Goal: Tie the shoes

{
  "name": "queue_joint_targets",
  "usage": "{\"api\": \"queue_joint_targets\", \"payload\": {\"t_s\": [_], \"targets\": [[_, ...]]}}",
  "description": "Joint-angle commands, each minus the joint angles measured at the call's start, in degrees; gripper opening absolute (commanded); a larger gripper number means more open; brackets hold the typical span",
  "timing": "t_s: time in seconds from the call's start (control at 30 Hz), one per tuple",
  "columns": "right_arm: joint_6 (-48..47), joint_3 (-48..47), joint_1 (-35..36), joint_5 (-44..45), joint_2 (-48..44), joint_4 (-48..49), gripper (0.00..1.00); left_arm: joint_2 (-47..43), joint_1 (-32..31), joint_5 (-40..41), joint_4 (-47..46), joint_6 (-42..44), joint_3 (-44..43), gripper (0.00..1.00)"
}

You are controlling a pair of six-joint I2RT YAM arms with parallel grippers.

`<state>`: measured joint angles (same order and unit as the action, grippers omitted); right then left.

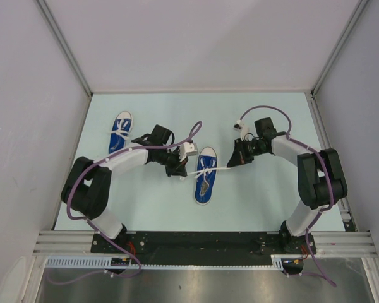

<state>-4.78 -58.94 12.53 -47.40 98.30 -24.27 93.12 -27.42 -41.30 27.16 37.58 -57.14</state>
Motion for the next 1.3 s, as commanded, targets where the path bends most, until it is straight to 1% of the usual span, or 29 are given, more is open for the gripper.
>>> {"api": "queue_joint_targets", "payload": {"t_s": [0.0, 0.13, 0.17, 0.2, 0.23, 0.27, 0.3, 0.33, 0.4, 0.43, 0.5, 0.53, 0.6, 0.63, 0.7, 0.8, 0.9, 0.93, 0.97, 1.0, 1.03, 1.13, 1.17, 1.23, 1.27], "targets": [[0.9, 0.14, -0.15, 3.81, -0.47, 3.17, 0.0, 0.22, 1.58, -0.36, 5.01, 0.83, -1.39, 0.0], [4.24, 0.05, 2.22, 2.05, -3.02, 7.56, 0.0, -1.8, 0.09, -2.82, 2.38, -1.37, -1.57, 0.0], [4.51, -0.12, 3.45, 1.96, -3.38, 7.92, 0.03, -1.89, -1.13, -3.34, 2.11, -1.72, -1.57, 0.01], [4.51, -0.47, 4.16, 1.87, -3.38, 7.92, 0.11, -1.89, -1.84, -3.44, 2.2, -2.33, -2.0, 0.06], [4.51, -1.78, 4.6, 1.78, -3.29, 7.05, 0.2, -2.07, -2.37, -3.96, 2.46, -2.6, -2.18, 0.23], [4.43, -2.4, 5.13, 1.69, -3.38, 6.61, 0.36, -2.41, -2.72, -5.18, 2.03, -3.21, -2.09, 0.31], [4.51, -3.19, 4.96, 1.69, -3.64, 6.43, 0.41, -2.85, -2.64, -5.28, 1.33, -5.31, -1.75, 0.37], [4.51, -4.16, 4.78, 1.78, -4.08, 6.43, 0.48, -4.25, -2.73, -5.11, 0.36, -6.11, -1.57, 0.46], [4.51, -5.48, 3.47, 1.87, -5.92, 6.34, 0.57, -6.01, -2.64, -4.06, -0.17, -7.6, -1.74, 0.52], [4.51, -6.1, 3.03, 1.87, -6.62, 6.34, 0.64, -6.98, -2.38, -3.7, -0.17, -8.22, -2.09, 0.57], [4.51, -8.47, 2.06, 2.13, -8.99, 6.17, 0.73, -9.53, -2.03, -3.35, 0.35, -9.89, -4.45, 0.63], [4.51, -9.26, 1.79, 2.48, -9.7, 5.91, 0.85, -10.15, -1.76, -3.18, 0.79, -10.59, -5.6, 0.68], [4.25, -11.46, 0.83, 3.27, -11.37, 5.82, 0.92, -11.91, -0.62, -2.3, 1.14, -13.84, -9.55, 0.81], [3.99, -11.99, 0.48, 3.62, -13.12, 5.9, 0.98, -12.35, 0.51, -1.86, 1.49, -15.16, -11.13, 0.94], [3.98, -12.95, -0.92, 4.59, -15.23, 6.16, 1.0, -13.05, 1.75, 0.06, 2.63, -18.32, -16.4, 1.0], [3.9, -13.31, -2.77, 6.34, -19.01, 5.91, 1.0, -13.75, 5.26, 2.36, 4.65, -23.42, -22.73, 1.0], [3.64, -13.31, -6.46, 8.1, -21.92, 3.37, 1.0, -13.93, 10.18, 4.38, 6.68, -27.73, -27.75, 1.0], [3.37, -13.22, -8.3, 8.63, -22.45, 2.22, 1.0, -13.93, 13.33, 4.73, 7.64, -28.61, -28.71, 0.99], [2.93, -13.31, -9.53, 9.25, -22.97, 1.08, 1.0, -13.93, 15.1, 4.74, 8.0, -30.71, -29.68, 1.0], [2.76, -13.13, -10.33, 10.64, -22.98, -1.19, 1.0, -14.11, 16.68, 5.61, 7.65, -31.95, -29.52, 1.0], [2.32, -13.05, -11.82, 11.18, -22.89, -2.35, 1.0, -14.19, 19.66, 7.7, 7.65, -33.09, -29.25, 1.0], [1.44, -11.21, -12.1, 13.82, -22.63, -6.48, 1.0, -14.02, 23.8, 12.71, 8.26, -35.91, -26.62, 1.0], [1.09, -10.16, -12.1, 14.34, -22.8, -7.1, 1.0, -14.19, 24.34, 17.26, 8.26, -36.78, -23.74, 1.0], [1.08, -6.3, -12.1, 15.75, -22.8, -7.98, 1.0, -15.42, 24.61, 21.5, 7.47, -36.27, -19.95, 1.0], [1.08, -4.89, -12.1, 16.02, -22.8, -8.07, 1.0, -15.95, 24.61, 22.48, 7.04, -35.31, -15.67, 0.99]]}}
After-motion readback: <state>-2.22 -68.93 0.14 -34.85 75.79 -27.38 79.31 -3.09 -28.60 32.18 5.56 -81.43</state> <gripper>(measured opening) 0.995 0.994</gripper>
